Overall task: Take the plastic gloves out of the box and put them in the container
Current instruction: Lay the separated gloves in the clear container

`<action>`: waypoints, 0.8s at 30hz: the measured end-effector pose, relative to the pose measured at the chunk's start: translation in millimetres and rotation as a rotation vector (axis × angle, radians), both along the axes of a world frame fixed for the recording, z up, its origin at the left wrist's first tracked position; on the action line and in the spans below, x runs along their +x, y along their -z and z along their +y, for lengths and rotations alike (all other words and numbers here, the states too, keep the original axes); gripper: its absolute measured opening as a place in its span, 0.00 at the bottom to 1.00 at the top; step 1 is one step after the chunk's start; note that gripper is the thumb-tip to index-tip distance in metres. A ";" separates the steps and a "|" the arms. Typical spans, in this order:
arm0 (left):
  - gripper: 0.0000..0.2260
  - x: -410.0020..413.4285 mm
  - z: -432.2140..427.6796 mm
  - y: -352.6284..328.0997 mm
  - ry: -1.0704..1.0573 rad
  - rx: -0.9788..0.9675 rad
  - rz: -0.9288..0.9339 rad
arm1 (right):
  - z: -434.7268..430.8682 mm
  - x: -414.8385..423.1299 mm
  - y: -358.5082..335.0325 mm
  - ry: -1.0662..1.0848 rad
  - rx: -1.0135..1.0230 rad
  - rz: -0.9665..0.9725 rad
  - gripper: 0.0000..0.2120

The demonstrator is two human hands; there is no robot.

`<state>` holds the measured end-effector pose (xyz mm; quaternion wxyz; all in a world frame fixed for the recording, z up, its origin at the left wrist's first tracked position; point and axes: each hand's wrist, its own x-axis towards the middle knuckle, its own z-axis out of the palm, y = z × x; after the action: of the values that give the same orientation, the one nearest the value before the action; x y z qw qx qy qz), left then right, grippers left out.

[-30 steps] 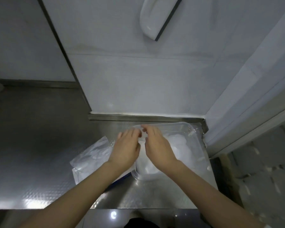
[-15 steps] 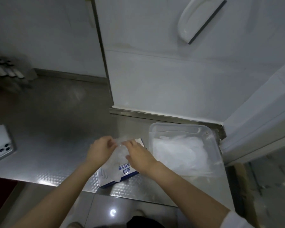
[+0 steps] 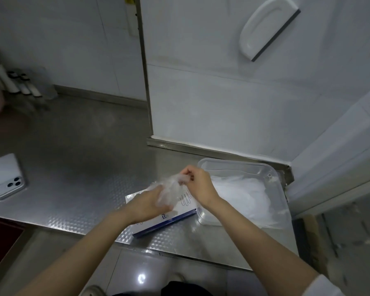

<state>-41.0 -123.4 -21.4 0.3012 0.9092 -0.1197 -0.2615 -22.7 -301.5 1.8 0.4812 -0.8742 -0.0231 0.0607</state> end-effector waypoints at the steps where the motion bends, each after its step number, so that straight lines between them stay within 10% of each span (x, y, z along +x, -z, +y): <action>1: 0.27 -2.3 -1.0 4.5 0.005 0.074 0.016 | -3.2 -0.3 -0.9 0.008 0.005 0.009 0.12; 10: 0.16 1.3 -1.7 23.3 0.171 0.217 -0.052 | -38.9 13.9 -31.2 0.227 0.120 -0.174 0.10; 16: 0.12 20.7 -7.3 -14.3 -0.159 -0.124 -0.150 | -70.0 14.7 -57.6 0.163 -0.052 -0.222 0.08; 20: 0.22 29.7 -28.3 -61.2 -0.319 -0.698 0.171 | -77.9 6.4 -62.7 0.080 -0.189 -0.193 0.07; 24: 0.13 25.2 -54.2 -78.8 -0.214 -0.687 0.070 | -77.5 -0.8 -60.5 0.035 -0.263 -0.201 0.09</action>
<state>-15.8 -177.5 57.4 0.6188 0.7527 -0.0943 -0.2040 -23.4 -379.1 62.2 0.3587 -0.9316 -0.0476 -0.0329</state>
